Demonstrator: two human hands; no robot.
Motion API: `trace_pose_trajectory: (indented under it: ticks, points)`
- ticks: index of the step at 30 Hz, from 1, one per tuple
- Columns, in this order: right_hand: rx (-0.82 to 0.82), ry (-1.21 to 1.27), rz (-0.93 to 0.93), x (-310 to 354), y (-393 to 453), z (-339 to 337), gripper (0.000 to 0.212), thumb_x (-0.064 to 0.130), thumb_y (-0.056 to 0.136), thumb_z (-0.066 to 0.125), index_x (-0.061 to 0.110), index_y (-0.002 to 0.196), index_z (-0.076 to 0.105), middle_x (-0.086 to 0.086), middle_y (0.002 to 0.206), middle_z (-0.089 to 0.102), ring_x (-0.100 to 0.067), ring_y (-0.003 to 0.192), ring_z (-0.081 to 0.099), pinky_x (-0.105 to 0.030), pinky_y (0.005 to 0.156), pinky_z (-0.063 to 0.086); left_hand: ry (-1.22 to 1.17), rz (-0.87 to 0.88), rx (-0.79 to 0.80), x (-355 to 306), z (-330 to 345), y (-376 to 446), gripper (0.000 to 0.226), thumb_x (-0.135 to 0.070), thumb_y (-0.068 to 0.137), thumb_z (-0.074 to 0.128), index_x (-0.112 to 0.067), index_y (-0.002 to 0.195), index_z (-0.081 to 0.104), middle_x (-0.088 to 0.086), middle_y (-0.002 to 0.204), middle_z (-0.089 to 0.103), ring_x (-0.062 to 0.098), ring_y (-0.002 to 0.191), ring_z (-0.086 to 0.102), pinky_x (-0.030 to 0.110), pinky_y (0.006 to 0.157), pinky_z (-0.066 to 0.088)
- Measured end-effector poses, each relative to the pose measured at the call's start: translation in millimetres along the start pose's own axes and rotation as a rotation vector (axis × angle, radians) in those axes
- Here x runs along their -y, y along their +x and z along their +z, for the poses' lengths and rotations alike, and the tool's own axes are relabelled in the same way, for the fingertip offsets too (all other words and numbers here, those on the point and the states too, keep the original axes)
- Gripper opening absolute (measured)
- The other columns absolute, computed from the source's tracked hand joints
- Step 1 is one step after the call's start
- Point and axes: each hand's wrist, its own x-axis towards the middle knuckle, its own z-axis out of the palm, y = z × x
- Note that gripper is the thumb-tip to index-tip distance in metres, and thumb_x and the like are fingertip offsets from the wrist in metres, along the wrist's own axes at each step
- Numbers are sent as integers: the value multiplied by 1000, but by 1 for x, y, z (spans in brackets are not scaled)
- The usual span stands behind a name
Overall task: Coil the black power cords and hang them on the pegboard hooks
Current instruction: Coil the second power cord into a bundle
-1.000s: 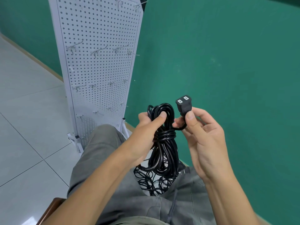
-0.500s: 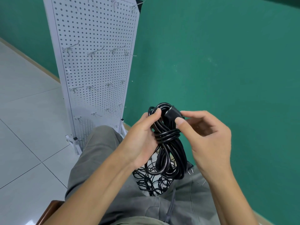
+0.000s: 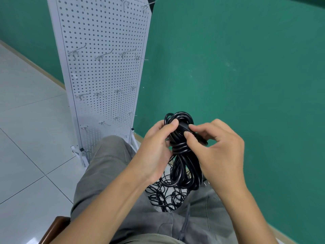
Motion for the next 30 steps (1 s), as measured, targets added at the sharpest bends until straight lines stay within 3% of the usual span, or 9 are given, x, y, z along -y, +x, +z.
trace_pose_trajectory:
  ticks: [1, 4, 6, 11, 16, 20, 26, 30]
  points:
    - [2, -34, -17, 0, 0, -1, 10, 12, 81, 84, 18, 88, 80, 3, 71, 61, -13, 68, 60, -24, 64, 47, -2, 6, -9, 1, 1, -1, 53, -30, 95, 66, 9, 128, 54, 26, 123, 66, 25, 105, 63, 39, 90, 52]
    - [-17, -119, -32, 1, 0, -1, 8, 13, 82, 82, 17, 87, 79, 3, 71, 59, -12, 64, 58, -26, 62, 44, -29, 25, -2, 5, 5, -3, 29, -26, 97, 64, -4, 116, 61, 10, 105, 71, 16, 86, 64, 27, 72, 53]
    - [-14, -161, -34, 2, -1, 0, 6, 13, 82, 82, 17, 86, 78, 3, 71, 58, -14, 62, 55, -28, 61, 43, -46, 47, -3, 7, 7, -4, 27, -25, 97, 62, -8, 117, 60, 8, 105, 72, 15, 85, 64, 25, 68, 53]
    - [76, -218, -41, 0, 5, -3, 3, 16, 83, 80, 18, 84, 78, 5, 69, 51, -15, 60, 50, -30, 57, 40, 36, 96, 20, 8, 7, -7, 27, -24, 97, 61, -6, 117, 62, 10, 109, 74, 17, 97, 67, 27, 75, 55]
    - [59, -194, -84, -2, 8, 3, 11, 15, 88, 79, 16, 98, 81, 1, 74, 56, -14, 65, 51, -27, 63, 41, 85, 150, -8, 1, 4, -3, 25, -23, 93, 64, -7, 113, 65, 12, 108, 75, 18, 101, 70, 30, 84, 59]
    - [129, -185, -98, -6, 4, 6, 18, 9, 92, 74, 16, 108, 79, 1, 80, 58, -17, 69, 55, -30, 67, 44, 143, 159, -53, 0, 1, -1, 19, -16, 99, 62, -6, 115, 65, 14, 109, 75, 17, 97, 71, 29, 79, 58]
    - [190, -134, 79, -3, 14, 0, 11, 17, 85, 81, 20, 96, 80, 6, 80, 68, -10, 75, 64, -18, 73, 46, 179, 168, -30, 5, 0, 1, 32, -24, 96, 64, -3, 120, 64, 21, 115, 72, 21, 99, 70, 34, 81, 58]
    - [226, -145, -3, -5, 16, -1, 15, 19, 84, 82, 21, 99, 81, 9, 85, 63, -10, 84, 56, -27, 76, 46, 201, 177, -7, 3, -3, 1, 31, -30, 91, 64, -10, 115, 64, 8, 105, 76, 16, 94, 71, 31, 78, 57]
